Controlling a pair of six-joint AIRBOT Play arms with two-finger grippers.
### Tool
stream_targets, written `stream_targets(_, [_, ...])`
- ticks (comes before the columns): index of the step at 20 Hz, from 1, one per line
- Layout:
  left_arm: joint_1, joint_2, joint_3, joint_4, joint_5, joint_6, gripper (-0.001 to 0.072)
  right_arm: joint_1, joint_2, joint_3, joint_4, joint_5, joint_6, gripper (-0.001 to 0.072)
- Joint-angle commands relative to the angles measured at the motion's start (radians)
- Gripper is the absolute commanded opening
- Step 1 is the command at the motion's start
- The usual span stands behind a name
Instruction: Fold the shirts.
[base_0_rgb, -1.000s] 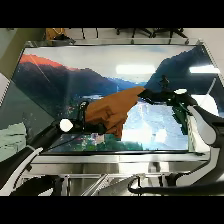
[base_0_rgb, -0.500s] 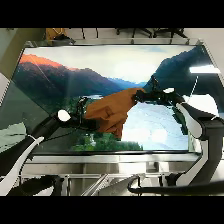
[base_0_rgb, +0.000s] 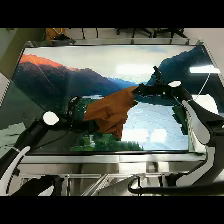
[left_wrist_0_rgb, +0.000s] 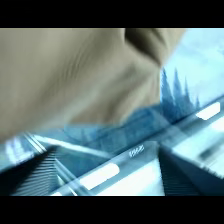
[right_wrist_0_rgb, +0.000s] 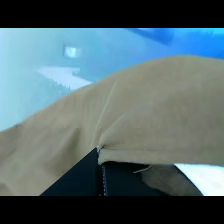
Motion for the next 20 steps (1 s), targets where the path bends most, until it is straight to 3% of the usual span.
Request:
stream_targets(1, [-0.027, 0.118, -0.148, -0.010, 0.138, -0.076, 0.0686, -0.001, 0.014, 0.001, -0.037, 0.037, 0.028, 0.0015])
stream_targets(3, [-0.101, 0.125, -0.229, -0.035, 0.309, -0.121, 0.0686, -0.001, 0.015, 0.001, -0.037, 0.037, 0.032, 0.0016])
stream_targets(7, [-0.271, -0.037, -0.236, -0.113, 0.598, -0.120, 0.0685, -0.001, 0.015, 0.001, -0.037, 0.038, 0.032, 0.0015])
stream_targets(10, [-0.331, -0.187, -0.129, -0.096, 0.647, -0.109, 0.0684, -0.002, 0.016, 0.001, -0.037, 0.039, 0.032, 0.0016])
stream_targets(11, [-0.328, -0.226, -0.102, -0.082, 0.639, -0.109, 0.0649, -0.002, 0.016, 0.001, -0.037, 0.039, 0.032, 0.0015])
stream_targets(14, [-0.256, -0.282, -0.039, -0.076, 0.563, -0.059, 0.0095, -0.002, 0.016, 0.001, -0.037, 0.063, 0.031, 0.0016])
stream_targets(15, [-0.224, -0.272, -0.017, -0.076, 0.526, -0.021, 0.0011, -0.004, 0.018, 0.001, -0.037, 0.074, 0.031, 0.0015])
stream_targets(17, [-0.153, -0.213, 0.027, -0.075, 0.413, 0.024, 0.0011, -0.004, 0.038, 0.002, -0.037, 0.097, 0.026, 0.0015])
stream_targets(20, [0.012, -0.035, 0.144, -0.074, 0.114, 0.115, 0.0010, -0.022, 0.147, 0.024, -0.036, 0.106, 0.023, 0.0014])
